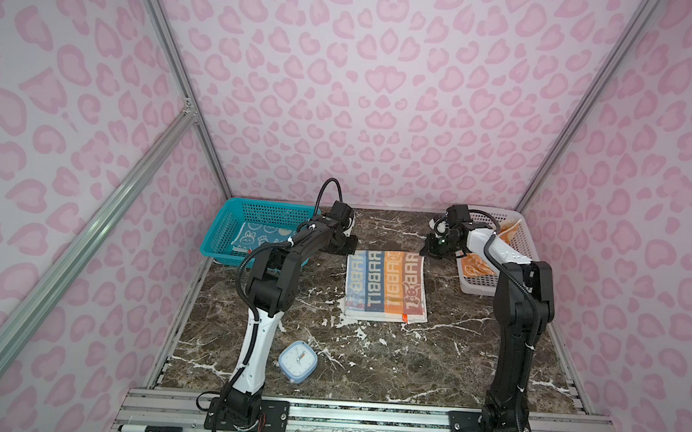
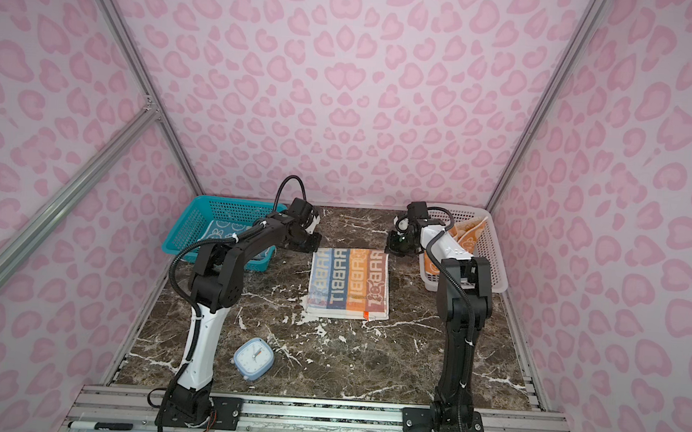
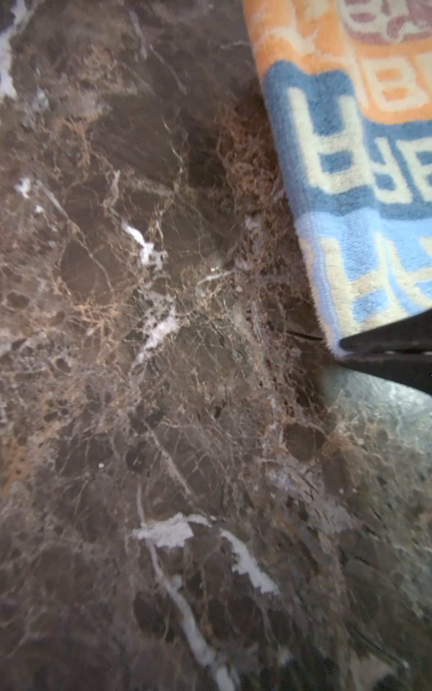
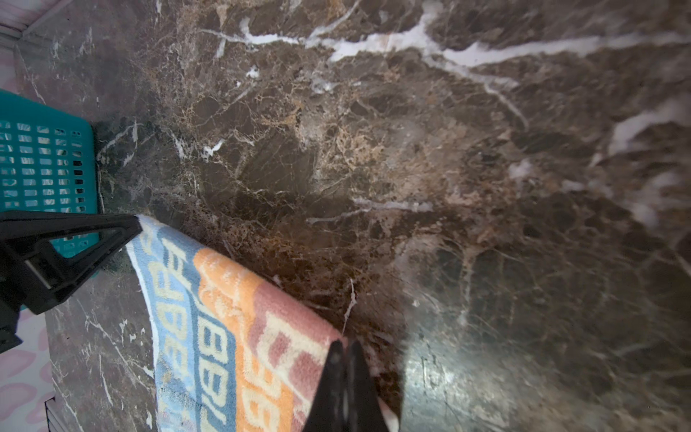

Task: Fold and stack the towels
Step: 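Fold the towel's far edge toward the robot with both grippers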

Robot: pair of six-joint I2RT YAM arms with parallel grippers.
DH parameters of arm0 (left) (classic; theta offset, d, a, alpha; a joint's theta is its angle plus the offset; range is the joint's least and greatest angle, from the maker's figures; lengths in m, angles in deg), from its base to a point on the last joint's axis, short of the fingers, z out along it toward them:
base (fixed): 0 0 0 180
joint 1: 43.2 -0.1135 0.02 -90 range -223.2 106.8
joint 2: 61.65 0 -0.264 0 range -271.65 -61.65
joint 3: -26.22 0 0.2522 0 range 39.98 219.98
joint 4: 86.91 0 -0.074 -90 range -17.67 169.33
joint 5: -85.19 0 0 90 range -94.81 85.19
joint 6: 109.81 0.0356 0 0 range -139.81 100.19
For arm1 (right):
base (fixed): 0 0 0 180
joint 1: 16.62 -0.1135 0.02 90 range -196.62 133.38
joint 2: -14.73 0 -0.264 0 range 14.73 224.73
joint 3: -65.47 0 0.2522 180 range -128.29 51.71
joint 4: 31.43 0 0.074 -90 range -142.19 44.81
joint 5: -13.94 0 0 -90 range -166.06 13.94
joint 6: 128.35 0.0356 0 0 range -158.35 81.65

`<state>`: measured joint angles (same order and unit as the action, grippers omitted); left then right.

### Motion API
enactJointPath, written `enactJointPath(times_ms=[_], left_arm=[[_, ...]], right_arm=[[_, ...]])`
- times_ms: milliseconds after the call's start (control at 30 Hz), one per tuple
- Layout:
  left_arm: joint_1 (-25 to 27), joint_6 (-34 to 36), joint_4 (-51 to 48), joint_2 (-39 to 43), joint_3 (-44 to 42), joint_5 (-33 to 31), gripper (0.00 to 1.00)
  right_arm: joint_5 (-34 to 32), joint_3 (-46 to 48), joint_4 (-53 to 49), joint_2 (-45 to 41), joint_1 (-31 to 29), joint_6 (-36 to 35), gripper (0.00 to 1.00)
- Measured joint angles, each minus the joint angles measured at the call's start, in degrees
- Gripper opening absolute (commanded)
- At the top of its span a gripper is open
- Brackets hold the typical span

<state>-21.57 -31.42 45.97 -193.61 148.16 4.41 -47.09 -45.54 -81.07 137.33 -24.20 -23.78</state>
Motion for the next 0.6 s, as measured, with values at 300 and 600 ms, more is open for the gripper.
enactJointPath(times_ms=[300,600], left_arm=[[-0.02,-0.42,0.42,6.03,0.07,0.11,0.03],[-0.11,-0.39,0.63,6.43,-0.39,0.24,0.03]], right_arm=[[0.61,0.72,0.44,0.00,0.11,0.02,0.00],[1.03,0.72,0.81,0.00,0.11,0.02,0.00]])
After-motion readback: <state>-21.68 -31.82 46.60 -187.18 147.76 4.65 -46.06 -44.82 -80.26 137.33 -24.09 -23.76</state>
